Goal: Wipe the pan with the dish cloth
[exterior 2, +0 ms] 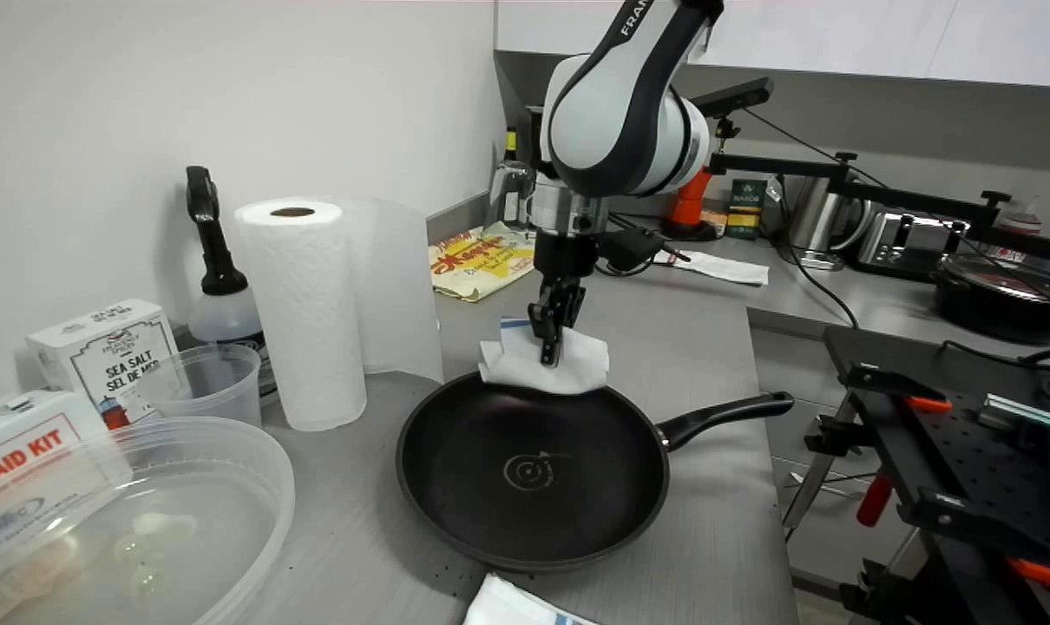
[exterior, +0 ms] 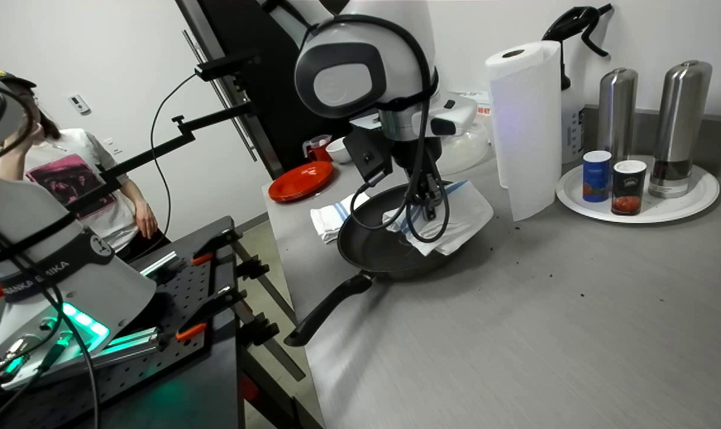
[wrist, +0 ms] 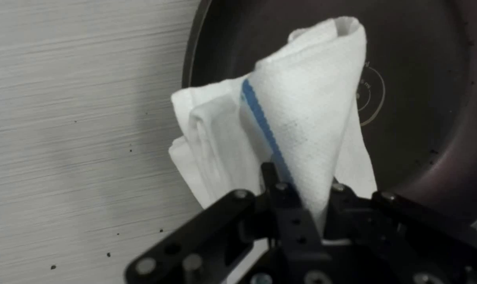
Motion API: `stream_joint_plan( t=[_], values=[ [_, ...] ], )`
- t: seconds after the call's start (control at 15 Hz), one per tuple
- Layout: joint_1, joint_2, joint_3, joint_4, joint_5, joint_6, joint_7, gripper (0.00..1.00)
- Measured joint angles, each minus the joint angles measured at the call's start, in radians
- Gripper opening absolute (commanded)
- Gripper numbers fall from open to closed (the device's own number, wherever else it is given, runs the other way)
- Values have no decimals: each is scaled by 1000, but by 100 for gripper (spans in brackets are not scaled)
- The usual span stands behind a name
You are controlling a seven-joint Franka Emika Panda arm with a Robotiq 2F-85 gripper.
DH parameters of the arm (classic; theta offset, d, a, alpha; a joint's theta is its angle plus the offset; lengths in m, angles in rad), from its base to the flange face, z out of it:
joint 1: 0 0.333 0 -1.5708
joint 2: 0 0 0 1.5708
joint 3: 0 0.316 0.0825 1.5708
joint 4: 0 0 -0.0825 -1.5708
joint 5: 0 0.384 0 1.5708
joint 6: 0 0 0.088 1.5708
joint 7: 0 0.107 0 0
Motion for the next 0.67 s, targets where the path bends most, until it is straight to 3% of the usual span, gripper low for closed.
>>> stream_joint_plan(
  t=[0.67],
  values=[
    [37, 32, -2, -39, 0, 70, 15, 3]
  ],
)
